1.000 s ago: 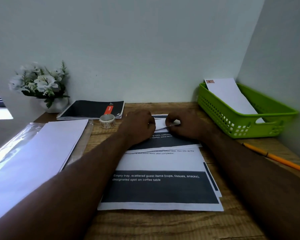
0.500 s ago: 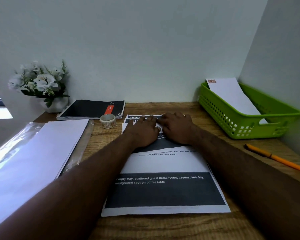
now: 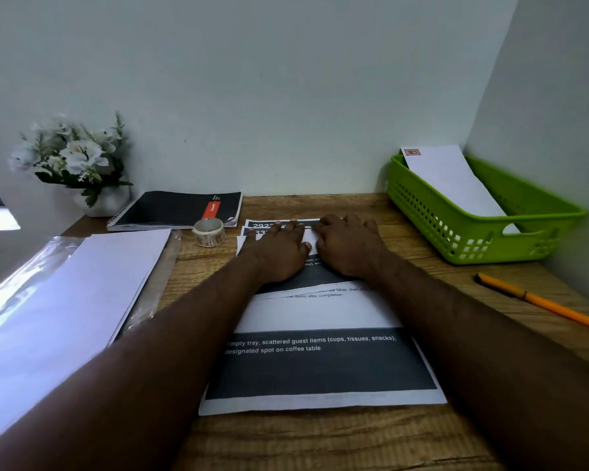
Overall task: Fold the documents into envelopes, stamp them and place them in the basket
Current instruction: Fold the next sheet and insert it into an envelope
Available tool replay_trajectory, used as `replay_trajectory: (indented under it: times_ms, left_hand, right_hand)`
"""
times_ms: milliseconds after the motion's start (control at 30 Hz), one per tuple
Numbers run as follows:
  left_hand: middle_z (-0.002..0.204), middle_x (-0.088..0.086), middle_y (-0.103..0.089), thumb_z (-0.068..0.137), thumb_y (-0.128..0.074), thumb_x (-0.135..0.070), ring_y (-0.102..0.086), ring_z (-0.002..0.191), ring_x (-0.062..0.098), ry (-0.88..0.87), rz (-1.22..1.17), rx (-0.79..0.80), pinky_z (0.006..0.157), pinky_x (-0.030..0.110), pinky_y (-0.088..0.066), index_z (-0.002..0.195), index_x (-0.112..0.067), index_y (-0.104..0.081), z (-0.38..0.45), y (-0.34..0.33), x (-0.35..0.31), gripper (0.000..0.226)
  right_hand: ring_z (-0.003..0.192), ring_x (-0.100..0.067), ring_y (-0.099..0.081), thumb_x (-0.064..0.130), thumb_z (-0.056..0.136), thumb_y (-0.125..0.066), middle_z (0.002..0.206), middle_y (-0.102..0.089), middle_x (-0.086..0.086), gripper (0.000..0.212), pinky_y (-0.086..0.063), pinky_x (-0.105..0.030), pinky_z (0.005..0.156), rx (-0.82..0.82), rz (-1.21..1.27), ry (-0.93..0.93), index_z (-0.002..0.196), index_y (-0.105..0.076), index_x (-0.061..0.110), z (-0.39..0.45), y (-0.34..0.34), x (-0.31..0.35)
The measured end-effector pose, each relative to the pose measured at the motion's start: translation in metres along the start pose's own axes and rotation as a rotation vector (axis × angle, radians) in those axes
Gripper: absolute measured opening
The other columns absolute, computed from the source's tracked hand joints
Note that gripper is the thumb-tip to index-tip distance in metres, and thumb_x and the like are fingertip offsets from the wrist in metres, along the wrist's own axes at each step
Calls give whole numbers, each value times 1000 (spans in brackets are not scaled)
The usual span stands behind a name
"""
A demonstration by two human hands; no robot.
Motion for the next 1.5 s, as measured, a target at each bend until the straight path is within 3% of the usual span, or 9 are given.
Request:
replay_trajectory:
  times_ms: [200,367,533,767,1000,1200,1267,1367,1500]
  left_hand:
    - [161,-8,-2,102,-20,-41,-1,148,18,-19,-23,-2,115,57,-2,153,-28,-10,-3,1,1,53]
    - [161,-8,-3,102,-19,-41,-2,148,19,-14,-13,2,113,58,0,151,-38,-10,-3,2,-2,50]
    - [161,-7,-3,102,-16,-41,-1,149,20,14,20,19,111,63,4,152,-36,-8,-2,1,-1,50]
    - [160,6,-14,99,-19,-37,2,149,26,110,415,-99,92,68,30,150,-25,-26,-9,15,-2,53]
    - [157,24,-9,92,-35,-37,12,146,35,242,590,-170,107,63,22,138,-22,-48,-32,31,25,50]
    - [157,26,1,97,-29,-35,15,145,39,294,637,-260,107,60,22,134,-13,-54,-30,37,30,49]
    - [158,21,-12,99,-28,-31,-1,146,36,250,527,-304,112,58,13,136,-12,-50,-25,39,29,46]
    - [133,13,-48,93,-41,-18,-42,125,34,147,265,-344,107,47,-27,122,-15,-56,-13,41,28,33]
    - [125,14,-53,94,-46,-23,-47,117,35,148,19,-339,98,45,-41,117,-13,-56,-3,40,39,27]
  right_hand:
    - [119,-33,-45,24,92,-39,131,-49,-8,33,-38,-45,96,10,-174,-182,120,-55,16,-13,9,-55]
    - [132,-28,-37,33,99,-33,147,-39,-5,42,-28,-43,104,-193,-63,-8,137,-43,17,-2,15,-18]
    - [144,-20,-21,32,103,-27,157,-21,-9,49,-20,-33,115,123,220,113,148,-28,11,7,-18,-1]
    - [146,-19,-16,34,104,-26,159,-17,-7,50,-16,-41,117,147,200,79,148,-26,11,5,-17,-2]
    - [145,-19,-18,33,103,-25,158,-18,-6,49,-17,-40,117,136,198,89,148,-27,12,6,-17,-4]
    - [145,-19,-19,34,103,-25,158,-19,-7,50,-19,-40,116,133,191,101,147,-28,11,7,-18,-3]
    - [145,-19,-19,35,103,-25,159,-18,-6,51,-19,-40,117,136,180,95,148,-28,11,7,-18,-4]
    - [146,-19,-16,37,103,-24,159,-15,-5,52,-16,-41,118,144,172,84,149,-24,12,8,-20,-4]
    - [146,-18,-16,37,103,-24,159,-15,-5,52,-16,-43,118,146,163,89,149,-23,13,8,-21,-4]
Point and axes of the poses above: each hand's wrist, its own z-axis towards the middle knuckle, its own y-axis out of the back of the hand, x = y × z, the point moved 9 cm from there along z, towards the middle knuckle
